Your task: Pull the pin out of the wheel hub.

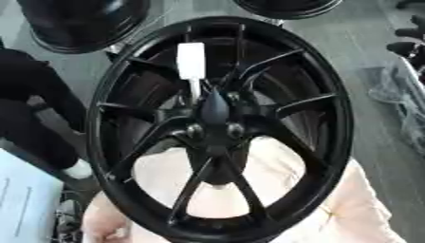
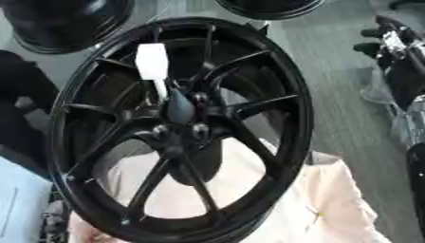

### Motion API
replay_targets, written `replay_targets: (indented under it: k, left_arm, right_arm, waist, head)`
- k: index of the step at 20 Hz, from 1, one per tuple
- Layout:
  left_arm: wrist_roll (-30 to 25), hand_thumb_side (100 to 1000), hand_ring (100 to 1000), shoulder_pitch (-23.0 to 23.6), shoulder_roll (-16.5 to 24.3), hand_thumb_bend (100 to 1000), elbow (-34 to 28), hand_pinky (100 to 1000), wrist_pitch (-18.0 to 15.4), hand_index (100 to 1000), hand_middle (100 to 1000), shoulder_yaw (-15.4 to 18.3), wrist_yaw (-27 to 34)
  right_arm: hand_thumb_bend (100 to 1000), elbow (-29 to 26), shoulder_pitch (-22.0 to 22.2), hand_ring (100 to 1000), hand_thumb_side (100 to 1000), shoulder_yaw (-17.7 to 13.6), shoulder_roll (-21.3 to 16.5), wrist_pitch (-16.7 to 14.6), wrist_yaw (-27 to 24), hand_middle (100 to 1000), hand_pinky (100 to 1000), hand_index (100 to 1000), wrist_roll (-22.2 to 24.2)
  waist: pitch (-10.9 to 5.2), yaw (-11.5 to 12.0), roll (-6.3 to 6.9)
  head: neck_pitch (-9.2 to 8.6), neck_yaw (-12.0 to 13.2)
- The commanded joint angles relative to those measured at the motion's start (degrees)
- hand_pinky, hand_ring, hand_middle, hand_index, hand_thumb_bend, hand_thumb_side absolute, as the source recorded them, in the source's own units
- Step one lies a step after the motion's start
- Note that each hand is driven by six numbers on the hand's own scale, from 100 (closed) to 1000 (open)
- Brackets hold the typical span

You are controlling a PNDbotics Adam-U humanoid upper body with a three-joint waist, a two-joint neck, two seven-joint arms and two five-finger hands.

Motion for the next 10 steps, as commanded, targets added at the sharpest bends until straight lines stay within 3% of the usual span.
replay_targets:
  k: [1,6,10]
  left_arm:
    - [-7.64,543,898,-4.7,0.08,100,4.06,802,-1.21,887,827,-3.7,-5.31]
    - [-22.48,612,911,-11.26,-5.35,113,11.43,846,-4.66,904,844,-8.63,-12.96]
    - [-31.06,630,907,-15.32,-9.92,132,17.2,846,-6.76,905,841,-9.98,-16.94]
  right_arm:
    - [100,-1.01,-0.26,686,504,-0.2,-2.36,-0.08,0.62,719,939,882,-0.03]
    - [100,-0.78,0.24,685,507,-0.16,-2.42,-0.15,1.07,718,940,881,-0.17]
    - [100,-0.43,0.62,685,510,-0.21,-2.45,-0.17,1.34,718,940,881,-0.29]
  waist:
    - [-1.74,0.25,-0.04]
    - [-1.99,0.52,-0.08]
    - [-2.16,0.77,-0.16]
  head:
    - [0.56,-0.09]
    - [0.57,-0.73]
    - [0.45,-1.16]
